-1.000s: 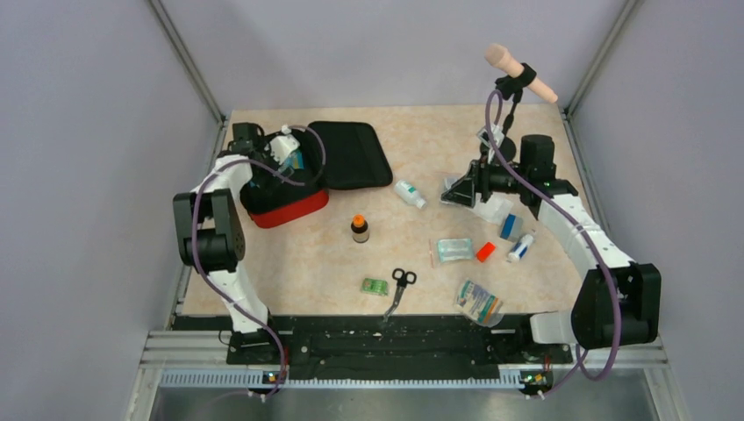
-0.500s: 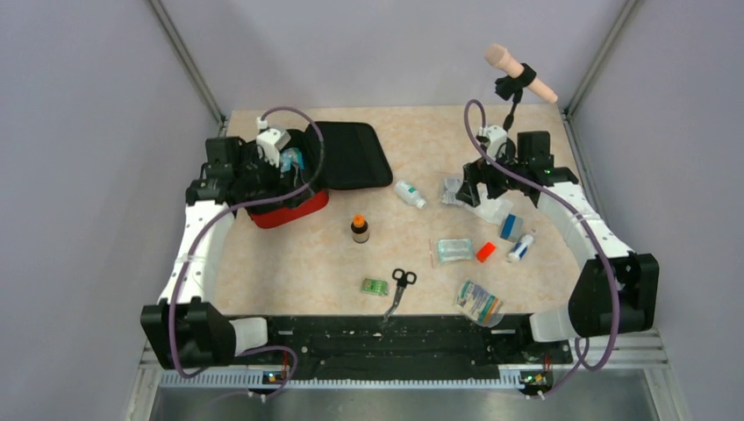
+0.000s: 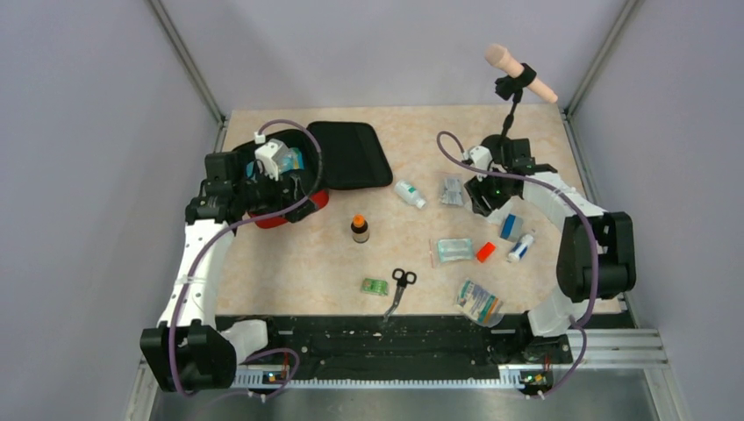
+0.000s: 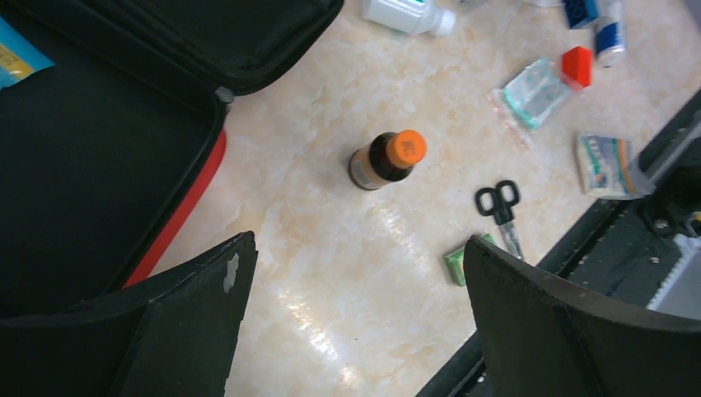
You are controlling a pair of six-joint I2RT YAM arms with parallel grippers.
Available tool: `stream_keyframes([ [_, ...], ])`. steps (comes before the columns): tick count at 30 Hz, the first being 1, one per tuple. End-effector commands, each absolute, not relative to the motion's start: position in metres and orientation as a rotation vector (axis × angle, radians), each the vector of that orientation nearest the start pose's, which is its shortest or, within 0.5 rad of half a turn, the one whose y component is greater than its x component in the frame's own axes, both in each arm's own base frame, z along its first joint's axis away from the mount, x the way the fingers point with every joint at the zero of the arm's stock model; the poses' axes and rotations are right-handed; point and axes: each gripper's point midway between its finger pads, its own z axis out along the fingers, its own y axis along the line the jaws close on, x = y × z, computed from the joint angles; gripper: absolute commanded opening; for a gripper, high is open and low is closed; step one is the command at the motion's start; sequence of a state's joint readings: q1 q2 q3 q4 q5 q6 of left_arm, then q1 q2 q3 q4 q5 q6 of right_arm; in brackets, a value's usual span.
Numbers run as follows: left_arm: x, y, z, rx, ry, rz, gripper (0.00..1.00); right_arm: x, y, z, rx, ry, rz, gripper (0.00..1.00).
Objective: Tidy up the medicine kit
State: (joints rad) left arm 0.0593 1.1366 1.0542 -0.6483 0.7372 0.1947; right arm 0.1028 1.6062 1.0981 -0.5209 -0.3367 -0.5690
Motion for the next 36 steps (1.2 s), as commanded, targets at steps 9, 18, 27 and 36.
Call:
stream_keyframes([
  [9, 0.286, -0.121, 0.299, 0.416, 1.862, -1.024, 0.99, 0.382, 0.051, 0.036, -1.161, 2.341, 0.052, 0.52],
  [18, 0.286, -0.126, 0.293, 0.367, 1.848, -1.151, 0.98, 0.380, 0.045, 0.020, -1.152, 2.375, 0.023, 0.14],
  [27, 0.297, -0.131, 0.290, 0.467, 1.791, -1.130, 0.93, 0.362, 0.134, 0.160, -1.092, 1.988, 0.575, 0.00],
  [36, 0.313, -0.196, 0.312, 0.904, 1.536, -1.103, 0.88, 0.275, 0.212, 0.285, -1.126, 1.482, 1.389, 0.00],
])
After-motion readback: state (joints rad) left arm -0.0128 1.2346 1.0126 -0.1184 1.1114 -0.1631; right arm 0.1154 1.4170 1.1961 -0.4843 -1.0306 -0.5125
